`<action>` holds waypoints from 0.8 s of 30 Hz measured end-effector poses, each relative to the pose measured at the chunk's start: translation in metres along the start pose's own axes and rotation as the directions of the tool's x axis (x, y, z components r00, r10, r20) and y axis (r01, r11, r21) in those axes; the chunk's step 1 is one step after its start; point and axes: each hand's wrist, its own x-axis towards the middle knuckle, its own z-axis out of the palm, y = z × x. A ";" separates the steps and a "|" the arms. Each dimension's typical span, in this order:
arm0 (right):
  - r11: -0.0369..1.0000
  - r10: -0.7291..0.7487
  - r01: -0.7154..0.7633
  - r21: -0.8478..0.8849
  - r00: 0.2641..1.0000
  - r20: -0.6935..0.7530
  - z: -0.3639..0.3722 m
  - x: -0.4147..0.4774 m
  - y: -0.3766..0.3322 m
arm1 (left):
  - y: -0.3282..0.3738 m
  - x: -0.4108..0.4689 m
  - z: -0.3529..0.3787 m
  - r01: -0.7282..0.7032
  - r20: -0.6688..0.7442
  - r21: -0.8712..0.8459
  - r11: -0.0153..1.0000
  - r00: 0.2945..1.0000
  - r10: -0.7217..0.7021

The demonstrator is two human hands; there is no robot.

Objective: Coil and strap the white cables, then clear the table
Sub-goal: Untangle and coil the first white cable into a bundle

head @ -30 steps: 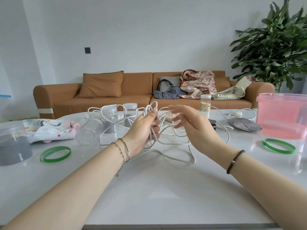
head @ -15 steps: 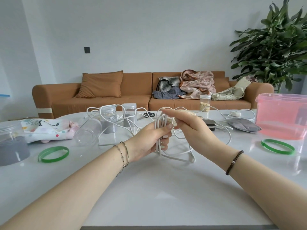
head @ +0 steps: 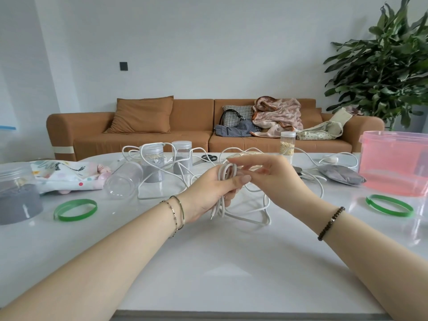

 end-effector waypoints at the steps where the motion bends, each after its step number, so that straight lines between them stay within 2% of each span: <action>1: 1.000 0.001 -0.001 0.006 1.000 -0.001 0.000 -0.001 -0.001 | 0.000 0.000 -0.001 -0.015 -0.008 0.008 1.000 1.000 0.016; 8: 0.980 -0.119 0.109 -0.166 0.992 -0.051 0.000 -0.003 -0.005 | 0.002 -0.001 0.000 -0.027 0.078 0.111 0.993 0.997 0.018; 11: 0.971 -0.162 0.155 -0.179 0.987 -0.023 0.002 -0.003 -0.005 | 0.005 -0.005 0.003 -0.100 0.128 0.254 0.962 0.989 0.069; 13: 0.969 -0.169 0.161 -0.186 0.985 -0.027 0.003 -0.003 -0.004 | 0.008 -0.005 0.004 -0.131 0.133 0.273 0.953 0.986 0.098; 17: 0.959 -0.174 0.155 -0.239 0.983 -0.060 0.001 -0.002 -0.008 | 0.011 -0.006 0.008 -0.146 0.087 0.293 0.945 0.988 0.126; 20: 0.976 -0.124 0.098 -0.197 0.985 -0.123 -0.002 -0.002 -0.011 | 0.009 -0.006 0.013 -0.101 0.010 0.333 0.937 0.995 0.104; 24: 0.983 -0.109 0.078 -0.164 0.976 -0.191 -0.006 -0.001 -0.011 | 0.010 -0.004 0.014 -0.076 -0.024 0.325 0.943 0.996 0.088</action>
